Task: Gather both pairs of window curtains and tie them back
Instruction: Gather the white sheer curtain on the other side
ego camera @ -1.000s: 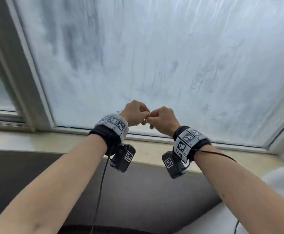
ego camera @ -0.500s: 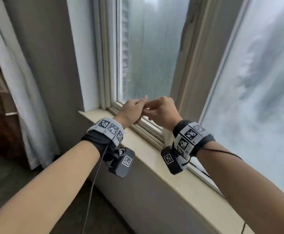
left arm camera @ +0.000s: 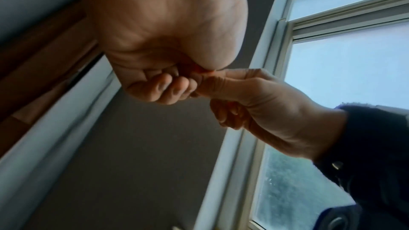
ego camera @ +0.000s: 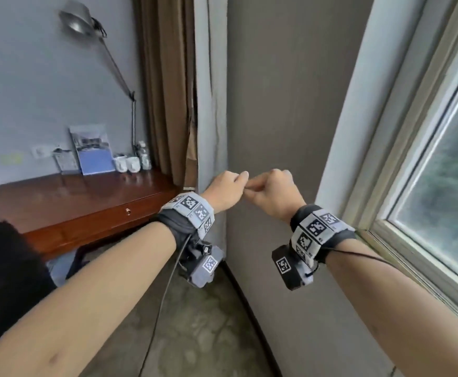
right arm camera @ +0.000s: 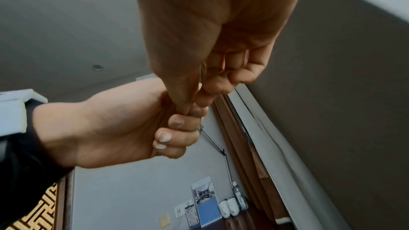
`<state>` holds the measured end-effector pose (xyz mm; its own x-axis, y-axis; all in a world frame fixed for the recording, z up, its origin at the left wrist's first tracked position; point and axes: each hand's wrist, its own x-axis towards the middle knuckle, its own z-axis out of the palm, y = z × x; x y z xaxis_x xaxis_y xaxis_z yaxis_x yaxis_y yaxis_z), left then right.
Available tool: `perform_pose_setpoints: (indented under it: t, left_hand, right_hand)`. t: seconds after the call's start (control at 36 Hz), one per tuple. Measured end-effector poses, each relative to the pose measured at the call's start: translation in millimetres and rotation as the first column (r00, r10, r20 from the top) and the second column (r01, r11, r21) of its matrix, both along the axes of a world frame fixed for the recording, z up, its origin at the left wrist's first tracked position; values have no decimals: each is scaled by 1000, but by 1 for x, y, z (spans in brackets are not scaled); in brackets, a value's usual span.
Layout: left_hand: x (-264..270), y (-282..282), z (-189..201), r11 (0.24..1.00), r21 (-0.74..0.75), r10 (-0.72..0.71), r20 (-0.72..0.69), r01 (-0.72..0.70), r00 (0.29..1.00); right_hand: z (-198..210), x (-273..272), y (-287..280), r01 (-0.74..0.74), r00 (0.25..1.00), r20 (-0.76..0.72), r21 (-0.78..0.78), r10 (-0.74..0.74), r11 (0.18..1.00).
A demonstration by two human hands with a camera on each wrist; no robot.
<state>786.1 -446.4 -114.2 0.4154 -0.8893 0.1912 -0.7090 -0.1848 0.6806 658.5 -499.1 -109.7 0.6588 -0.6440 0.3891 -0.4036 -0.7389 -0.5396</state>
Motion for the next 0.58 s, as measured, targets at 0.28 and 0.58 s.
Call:
perform_pose_setpoints:
  t: [0.28, 0.58]
  left_hand:
    - [168, -99, 9, 1000, 2, -31, -37, 31, 999]
    - [312, -245, 22, 988, -132, 68, -131, -85, 989]
  right_hand:
    - [-4, 169, -116, 16, 1000, 16, -7, -16, 1000]
    - [-2, 325, -290, -53, 997, 61, 19, 51, 998]
